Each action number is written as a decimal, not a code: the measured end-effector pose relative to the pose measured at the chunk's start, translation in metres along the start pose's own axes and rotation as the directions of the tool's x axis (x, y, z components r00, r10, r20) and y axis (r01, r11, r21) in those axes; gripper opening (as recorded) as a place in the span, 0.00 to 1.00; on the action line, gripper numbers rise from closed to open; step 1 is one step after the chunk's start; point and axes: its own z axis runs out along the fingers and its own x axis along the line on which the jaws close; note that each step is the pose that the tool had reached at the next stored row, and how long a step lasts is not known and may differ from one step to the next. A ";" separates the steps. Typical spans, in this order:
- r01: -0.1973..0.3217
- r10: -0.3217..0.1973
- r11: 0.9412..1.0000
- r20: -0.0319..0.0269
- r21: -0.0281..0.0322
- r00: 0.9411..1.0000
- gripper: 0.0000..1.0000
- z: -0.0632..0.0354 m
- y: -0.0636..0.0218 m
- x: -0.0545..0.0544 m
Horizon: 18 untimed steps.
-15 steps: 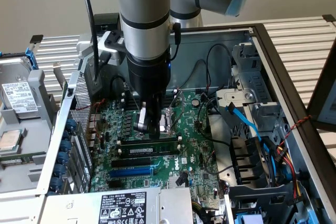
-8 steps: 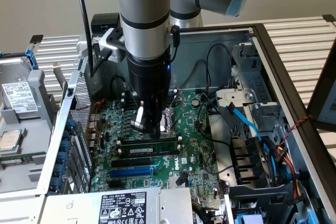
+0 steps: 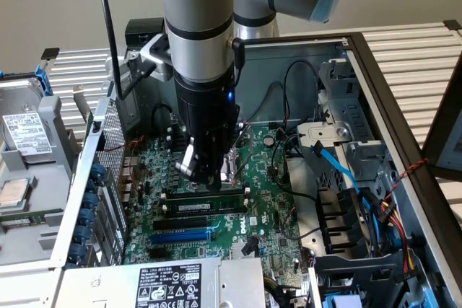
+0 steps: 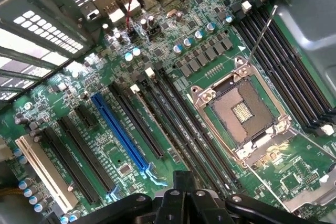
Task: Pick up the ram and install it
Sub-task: 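Press down the ram until it locks into place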
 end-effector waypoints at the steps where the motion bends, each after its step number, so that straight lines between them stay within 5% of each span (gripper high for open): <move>1: -0.017 0.017 1.000 0.000 0.001 1.000 0.10 0.0000 0.0000 0.000; 10: -0.169 0.169 0.986 0.002 0.006 0.986 0.10 0.0000 0.0000 0.000; 18: -0.302 0.302 0.953 0.004 0.010 0.953 0.10 0.0000 0.0000 0.000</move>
